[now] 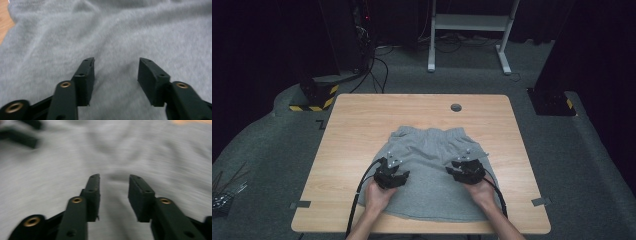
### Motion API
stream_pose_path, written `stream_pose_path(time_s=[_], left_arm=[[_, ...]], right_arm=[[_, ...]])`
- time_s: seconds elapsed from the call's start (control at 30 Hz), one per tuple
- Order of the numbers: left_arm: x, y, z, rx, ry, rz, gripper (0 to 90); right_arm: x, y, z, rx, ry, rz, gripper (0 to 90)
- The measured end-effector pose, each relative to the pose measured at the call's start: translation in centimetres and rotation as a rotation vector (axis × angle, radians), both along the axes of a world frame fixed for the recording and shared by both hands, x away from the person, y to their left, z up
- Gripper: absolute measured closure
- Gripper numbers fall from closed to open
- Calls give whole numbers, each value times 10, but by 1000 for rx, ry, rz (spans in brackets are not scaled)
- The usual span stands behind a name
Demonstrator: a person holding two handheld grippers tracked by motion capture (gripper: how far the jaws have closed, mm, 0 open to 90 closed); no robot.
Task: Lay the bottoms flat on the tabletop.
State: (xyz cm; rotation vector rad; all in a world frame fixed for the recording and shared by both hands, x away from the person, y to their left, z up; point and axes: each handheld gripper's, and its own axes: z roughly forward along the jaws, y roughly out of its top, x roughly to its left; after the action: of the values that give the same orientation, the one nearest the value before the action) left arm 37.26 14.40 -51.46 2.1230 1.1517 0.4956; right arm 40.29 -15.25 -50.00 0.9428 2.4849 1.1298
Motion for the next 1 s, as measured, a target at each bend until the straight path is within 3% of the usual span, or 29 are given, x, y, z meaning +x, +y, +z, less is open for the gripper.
stream_pose_path(time_s=[0.1, 0.23, 0.3, 0.37, 0.47, 0.57, 0.63, 0.7, 0.77, 0.83, 0.9, 1.0], left_arm=[[-6, 5, -2, -13, -3, -11, 632], [-11, 9, -1, -3, -4, -24, 848], [-16, 11, 0, 15, -22, -29, 870], [-19, 13, 1, 7, -20, -28, 871], [-23, 14, 5, -26, -35, -23, 825], [-25, 13, 4, -42, -14, -16, 617], [-30, 13, -1, -18, 4, -17, 591], [-37, 15, -4, -23, -7, -12, 565], [-41, 20, -3, -26, -16, 9, 522], [-43, 33, 0, -44, -44, 63, 477], [-42, 43, 1, -62, -28, 104, 450], [-45, 53, -2, -50, -13, 135, 441]], right_arm=[[-13, 20, -1, -10, -2, 110, 729], [-15, 43, -15, -71, 34, 169, 834], [-19, 47, -17, -67, 35, 188, 880], [-25, 48, -17, -56, 45, 225, 885], [-34, 49, -15, -59, 31, 255, 866], [-37, 46, -14, -32, 21, 236, 800], [-43, 49, -18, -43, 27, 250, 778], [-46, 50, -18, -34, 43, 273, 706], [-51, 50, -18, -46, 21, 279, 646], [-51, 44, -13, -33, -18, 241, 600], [-45, 29, -7, 23, -31, 180, 570], [-39, 10, -6, 19, -32, 98, 539]])
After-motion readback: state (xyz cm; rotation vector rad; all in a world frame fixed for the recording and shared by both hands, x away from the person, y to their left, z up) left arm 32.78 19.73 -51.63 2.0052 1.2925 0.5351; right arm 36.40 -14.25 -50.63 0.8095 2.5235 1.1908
